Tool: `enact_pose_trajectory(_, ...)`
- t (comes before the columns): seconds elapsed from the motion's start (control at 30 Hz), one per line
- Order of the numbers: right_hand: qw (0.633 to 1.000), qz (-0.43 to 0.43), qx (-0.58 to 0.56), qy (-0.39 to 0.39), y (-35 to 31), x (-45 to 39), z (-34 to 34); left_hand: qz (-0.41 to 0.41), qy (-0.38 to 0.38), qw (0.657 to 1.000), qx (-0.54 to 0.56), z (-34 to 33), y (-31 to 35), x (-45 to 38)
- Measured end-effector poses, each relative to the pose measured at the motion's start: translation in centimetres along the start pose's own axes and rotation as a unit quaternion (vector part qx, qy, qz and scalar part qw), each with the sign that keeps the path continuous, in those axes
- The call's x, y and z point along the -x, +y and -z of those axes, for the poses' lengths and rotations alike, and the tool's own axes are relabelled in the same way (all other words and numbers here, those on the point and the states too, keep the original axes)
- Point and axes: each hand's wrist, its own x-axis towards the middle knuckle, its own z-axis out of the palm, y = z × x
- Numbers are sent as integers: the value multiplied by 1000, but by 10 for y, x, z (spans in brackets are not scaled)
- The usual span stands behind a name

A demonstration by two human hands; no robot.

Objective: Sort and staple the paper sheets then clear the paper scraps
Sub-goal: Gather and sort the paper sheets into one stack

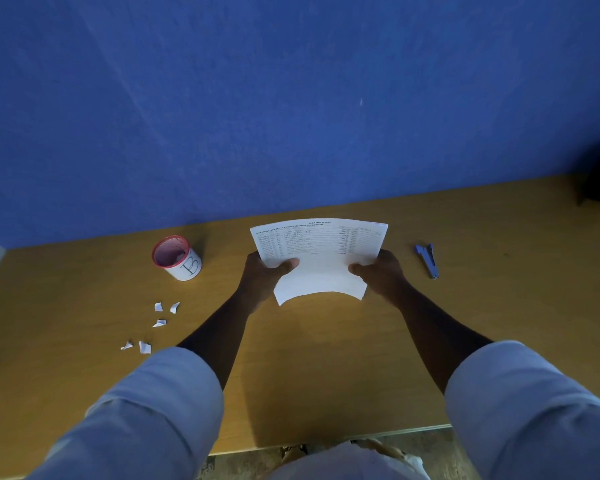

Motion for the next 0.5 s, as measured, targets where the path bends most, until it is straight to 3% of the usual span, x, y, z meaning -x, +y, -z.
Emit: enact_pose_trajectory(0.5, 1000, 0, 7, -11, 0, 1, 2, 16, -5, 1000, -20, 1, -3, 2)
